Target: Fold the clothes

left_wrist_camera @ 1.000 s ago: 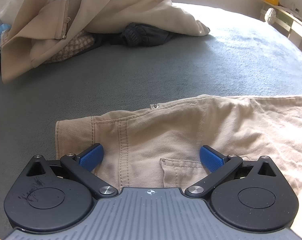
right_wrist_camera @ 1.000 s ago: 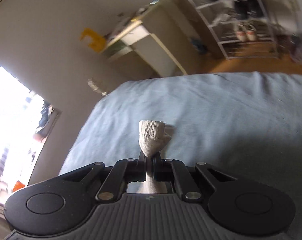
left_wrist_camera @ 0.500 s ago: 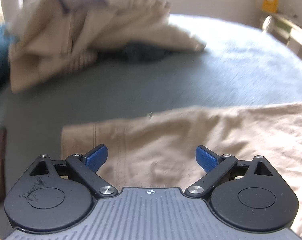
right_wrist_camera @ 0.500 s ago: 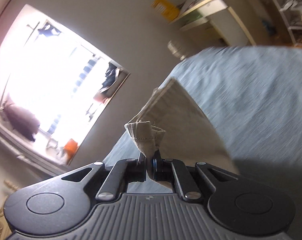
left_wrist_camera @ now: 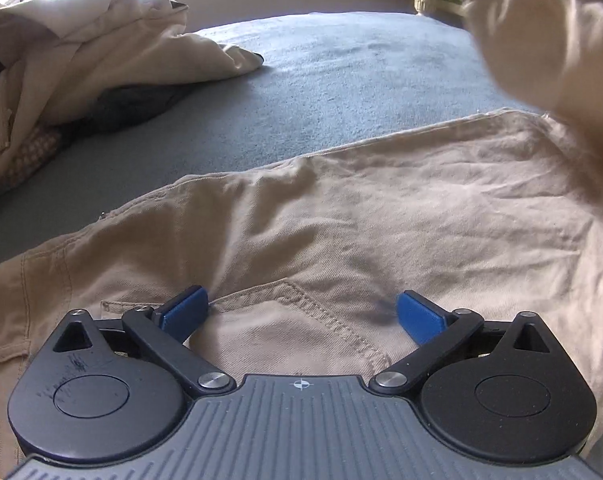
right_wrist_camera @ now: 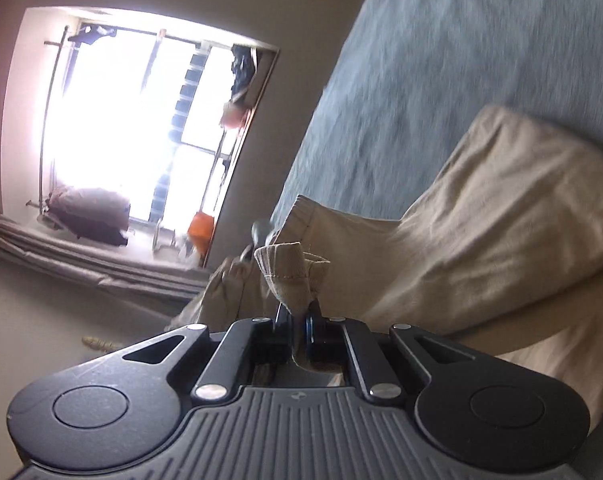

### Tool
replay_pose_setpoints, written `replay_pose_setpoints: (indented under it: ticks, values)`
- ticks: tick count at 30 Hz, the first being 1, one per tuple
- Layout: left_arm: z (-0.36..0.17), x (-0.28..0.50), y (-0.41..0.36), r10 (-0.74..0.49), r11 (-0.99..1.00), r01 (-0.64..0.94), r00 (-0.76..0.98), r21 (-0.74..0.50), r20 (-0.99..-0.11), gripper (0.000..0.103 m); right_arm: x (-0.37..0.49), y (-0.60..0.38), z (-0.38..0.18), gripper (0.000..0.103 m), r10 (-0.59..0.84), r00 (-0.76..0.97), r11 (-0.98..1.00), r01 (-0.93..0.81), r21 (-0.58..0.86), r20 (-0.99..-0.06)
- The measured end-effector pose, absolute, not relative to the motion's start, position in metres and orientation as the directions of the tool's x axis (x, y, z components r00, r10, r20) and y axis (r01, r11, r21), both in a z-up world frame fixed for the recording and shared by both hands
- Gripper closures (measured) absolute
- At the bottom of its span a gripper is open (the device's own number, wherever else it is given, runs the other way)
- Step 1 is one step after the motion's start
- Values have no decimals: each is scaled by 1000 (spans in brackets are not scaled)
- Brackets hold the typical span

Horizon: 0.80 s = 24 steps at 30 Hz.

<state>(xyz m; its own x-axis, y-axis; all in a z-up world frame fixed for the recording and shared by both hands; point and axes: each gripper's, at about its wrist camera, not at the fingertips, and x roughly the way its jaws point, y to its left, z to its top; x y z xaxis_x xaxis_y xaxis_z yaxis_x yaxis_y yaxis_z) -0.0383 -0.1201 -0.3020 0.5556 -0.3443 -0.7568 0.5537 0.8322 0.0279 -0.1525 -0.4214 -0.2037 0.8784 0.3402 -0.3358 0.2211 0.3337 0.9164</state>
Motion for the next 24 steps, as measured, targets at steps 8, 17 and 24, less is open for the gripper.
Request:
replay_pose_setpoints:
  ticks: [8,17,24]
  values:
    - [-295,-35,-116,-365,827,561,529,-7,-766,1,-130,-344,-234,97,522,777,324,201,925,-352]
    - [-262,-29,-19,-432,897,328,502,-297,-749,3,-116,-276,-230,97,610,697,421,116,900,-376]
    - [-256,-35,66,-467,860,83,527,-503,-710,3,-111,-227,-233,96,655,649,453,71,889,-386]
